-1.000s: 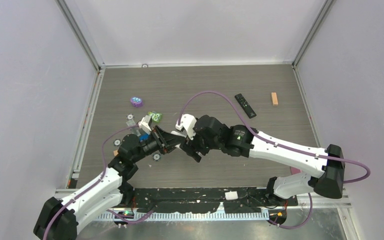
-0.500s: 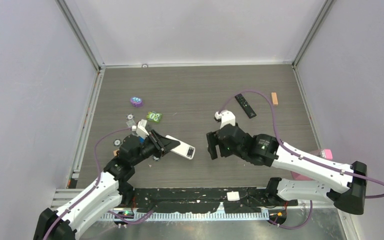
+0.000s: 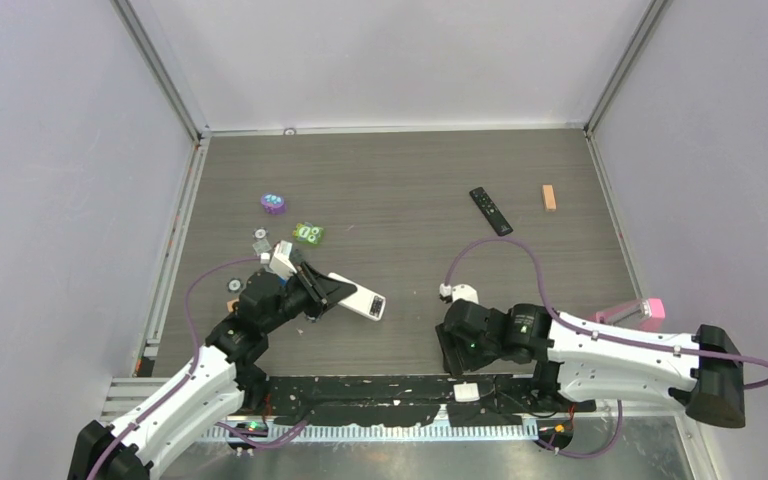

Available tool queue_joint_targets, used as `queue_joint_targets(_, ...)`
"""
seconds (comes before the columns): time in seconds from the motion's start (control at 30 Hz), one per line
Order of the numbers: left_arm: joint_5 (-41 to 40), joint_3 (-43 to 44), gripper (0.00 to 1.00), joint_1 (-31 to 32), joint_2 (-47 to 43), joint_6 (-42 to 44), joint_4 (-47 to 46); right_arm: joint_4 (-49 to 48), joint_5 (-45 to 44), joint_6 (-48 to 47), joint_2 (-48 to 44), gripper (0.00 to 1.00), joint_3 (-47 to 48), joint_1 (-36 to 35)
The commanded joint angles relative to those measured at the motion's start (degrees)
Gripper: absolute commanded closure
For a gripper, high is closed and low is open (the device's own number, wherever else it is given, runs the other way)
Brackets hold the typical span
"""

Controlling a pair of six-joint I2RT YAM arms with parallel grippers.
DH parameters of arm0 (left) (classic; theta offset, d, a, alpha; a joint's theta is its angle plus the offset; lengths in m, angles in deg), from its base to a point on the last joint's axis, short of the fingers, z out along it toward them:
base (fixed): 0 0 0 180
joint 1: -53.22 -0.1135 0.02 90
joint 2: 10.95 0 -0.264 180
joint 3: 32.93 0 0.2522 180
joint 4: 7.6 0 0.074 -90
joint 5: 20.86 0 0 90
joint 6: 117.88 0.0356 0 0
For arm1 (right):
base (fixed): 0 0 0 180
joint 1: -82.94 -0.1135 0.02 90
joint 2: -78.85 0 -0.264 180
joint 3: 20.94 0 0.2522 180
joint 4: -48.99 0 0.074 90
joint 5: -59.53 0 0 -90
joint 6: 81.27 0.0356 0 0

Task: Load the batteries into the remote control

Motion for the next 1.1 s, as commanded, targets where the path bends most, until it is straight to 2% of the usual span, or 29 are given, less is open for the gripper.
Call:
queue_joint_targets(0.0, -0.83, 1.83, 1.00, -0.23, -0.72, 0.99, -1.20, -0.77, 4.72, 0.80, 2.36, 0.41, -0.84, -5.28)
queue_joint_targets(0.23, -1.41, 1.47, 1.00, -0.22, -1.17, 0.99, -0.56, 0.99, 1.78, 6.12, 5.37, 0.42, -2.28, -11.79)
queue_joint_targets(0.37, -1.48, 1.58, 1.00, -0.27, -1.01, 1.14, -0.43, -0.23, 2.73, 5.51, 6.81, 0.47, -3.01, -14.88)
queue_joint_targets(0.5, -1.46, 1.48, 1.00, -0.30, -1.12, 1.17, -0.12, -1.49, 2.61, 3.42, 7.84, 0.49, -3.46, -16.66)
queue_joint_targets(0.8, -1.58, 1.80, 1.00, -0.50, -1.97, 1.52, 0.73, -5.19, 3.57, 0.17, 6.84, 0.42, -5.71, -17.74)
queue_joint_targets(0.97, -1.77, 1.95, 1.00, -0.74, -2.46, 1.67, 1.34, -6.63, 2.19, -0.41, 8.06, 0.49, -7.04, -18.68)
queue_joint_targets(1.07, -1.76, 1.95, 1.00, -0.83, -2.74, 1.71, 1.55, -7.35, 1.11, -0.24, 8.84, 0.60, -7.83, -19.27)
